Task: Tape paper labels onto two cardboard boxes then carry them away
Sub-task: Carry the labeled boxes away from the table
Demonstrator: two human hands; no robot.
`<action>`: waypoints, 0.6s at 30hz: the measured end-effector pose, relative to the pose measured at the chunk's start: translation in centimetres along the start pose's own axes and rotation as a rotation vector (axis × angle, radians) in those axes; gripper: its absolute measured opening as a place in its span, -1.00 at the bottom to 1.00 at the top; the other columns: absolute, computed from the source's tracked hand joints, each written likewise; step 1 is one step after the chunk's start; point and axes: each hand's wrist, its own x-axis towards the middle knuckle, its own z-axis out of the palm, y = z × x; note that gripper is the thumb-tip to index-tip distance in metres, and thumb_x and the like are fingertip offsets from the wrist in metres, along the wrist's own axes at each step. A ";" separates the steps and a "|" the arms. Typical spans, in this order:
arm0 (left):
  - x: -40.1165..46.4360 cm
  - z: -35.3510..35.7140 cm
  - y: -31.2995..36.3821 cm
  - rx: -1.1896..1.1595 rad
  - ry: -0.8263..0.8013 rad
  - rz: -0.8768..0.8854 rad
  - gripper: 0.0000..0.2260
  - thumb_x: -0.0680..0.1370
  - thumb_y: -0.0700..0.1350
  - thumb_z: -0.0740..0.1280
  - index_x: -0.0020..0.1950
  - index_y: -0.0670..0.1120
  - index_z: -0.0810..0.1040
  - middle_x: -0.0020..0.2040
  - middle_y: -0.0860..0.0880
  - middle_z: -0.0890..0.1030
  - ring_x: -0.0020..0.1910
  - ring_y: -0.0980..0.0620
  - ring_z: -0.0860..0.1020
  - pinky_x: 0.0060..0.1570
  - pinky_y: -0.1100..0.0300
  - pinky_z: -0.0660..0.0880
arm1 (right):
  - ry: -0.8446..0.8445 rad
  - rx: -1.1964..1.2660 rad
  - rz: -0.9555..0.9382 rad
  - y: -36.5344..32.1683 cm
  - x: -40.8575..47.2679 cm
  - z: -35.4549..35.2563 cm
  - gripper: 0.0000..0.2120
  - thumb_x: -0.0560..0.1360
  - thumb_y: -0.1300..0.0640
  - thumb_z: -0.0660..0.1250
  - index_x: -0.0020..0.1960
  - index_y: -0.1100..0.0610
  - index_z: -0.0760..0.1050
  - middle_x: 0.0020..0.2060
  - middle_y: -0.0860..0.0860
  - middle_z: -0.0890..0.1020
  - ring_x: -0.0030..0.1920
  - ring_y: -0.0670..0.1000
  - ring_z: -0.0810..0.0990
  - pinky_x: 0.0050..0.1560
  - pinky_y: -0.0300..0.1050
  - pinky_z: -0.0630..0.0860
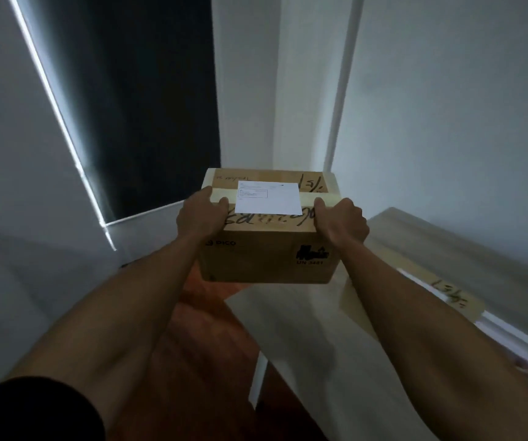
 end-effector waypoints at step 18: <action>-5.5 -31.5 -32.5 0.257 0.463 -0.518 -0.44 0.61 0.21 0.26 0.57 0.01 0.38 0.47 -0.10 0.49 0.40 -0.18 0.46 0.33 -0.10 0.40 | -0.546 0.152 -0.512 -30.4 -25.5 25.9 -0.45 0.55 -0.32 0.20 0.20 0.14 0.50 0.06 0.09 0.61 0.01 0.16 0.59 0.02 0.06 0.53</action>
